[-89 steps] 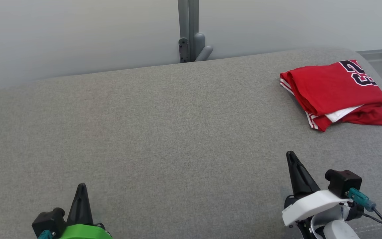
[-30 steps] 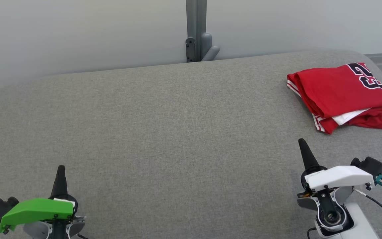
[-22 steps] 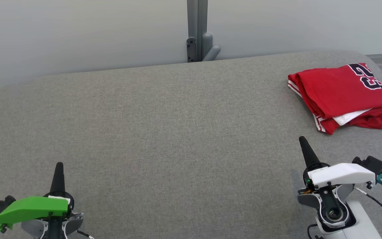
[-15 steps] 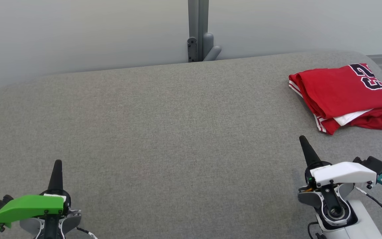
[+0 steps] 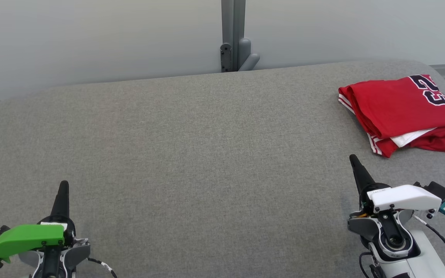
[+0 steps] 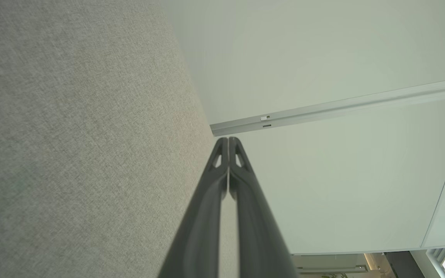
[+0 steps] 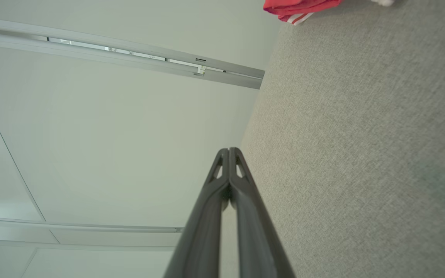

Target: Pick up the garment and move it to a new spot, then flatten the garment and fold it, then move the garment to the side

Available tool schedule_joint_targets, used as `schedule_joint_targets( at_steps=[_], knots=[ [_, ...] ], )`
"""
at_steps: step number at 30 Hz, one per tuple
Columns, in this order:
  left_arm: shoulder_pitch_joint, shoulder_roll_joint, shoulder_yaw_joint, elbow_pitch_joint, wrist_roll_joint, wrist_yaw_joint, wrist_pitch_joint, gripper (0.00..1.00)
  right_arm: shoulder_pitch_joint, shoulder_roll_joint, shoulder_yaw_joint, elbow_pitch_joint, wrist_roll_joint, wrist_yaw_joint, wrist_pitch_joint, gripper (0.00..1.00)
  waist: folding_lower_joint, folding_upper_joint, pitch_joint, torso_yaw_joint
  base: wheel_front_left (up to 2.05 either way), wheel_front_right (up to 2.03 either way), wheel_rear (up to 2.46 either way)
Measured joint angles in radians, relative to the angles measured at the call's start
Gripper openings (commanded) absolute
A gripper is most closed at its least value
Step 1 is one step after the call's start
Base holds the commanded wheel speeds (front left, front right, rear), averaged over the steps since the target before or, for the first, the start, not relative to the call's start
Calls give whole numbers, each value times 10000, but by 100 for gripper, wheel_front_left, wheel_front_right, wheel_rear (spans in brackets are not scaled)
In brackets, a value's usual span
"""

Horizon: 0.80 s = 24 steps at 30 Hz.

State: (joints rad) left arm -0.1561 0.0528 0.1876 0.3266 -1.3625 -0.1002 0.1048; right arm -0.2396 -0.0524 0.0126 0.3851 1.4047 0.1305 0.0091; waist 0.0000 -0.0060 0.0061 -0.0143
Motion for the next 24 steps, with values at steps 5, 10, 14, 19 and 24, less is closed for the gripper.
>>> schedule_joint_targets(
  at_steps=[5,10,14,19,24],
  knots=[
    [-79,-4,86,31,-309,-56,117,0,-44,2,-48,54,360,0,81,0,0,0,0,23,0,0,0],
    [-123,-8,174,56,-719,-113,245,0,-124,2,-88,90,725,0,165,0,0,0,-1,46,0,0,0],
    [-215,-10,242,71,-941,-142,320,0,-158,4,-123,130,1005,0,247,0,0,0,-1,65,0,0,0],
    [-264,-13,324,102,-1325,-184,435,0,-214,4,-167,171,1337,0,336,0,0,0,-1,88,0,0,0],
    [-342,-17,397,127,-1599,-230,525,0,-287,6,-205,215,1664,0,380,0,0,0,-1,111,0,0,0]
  ],
)
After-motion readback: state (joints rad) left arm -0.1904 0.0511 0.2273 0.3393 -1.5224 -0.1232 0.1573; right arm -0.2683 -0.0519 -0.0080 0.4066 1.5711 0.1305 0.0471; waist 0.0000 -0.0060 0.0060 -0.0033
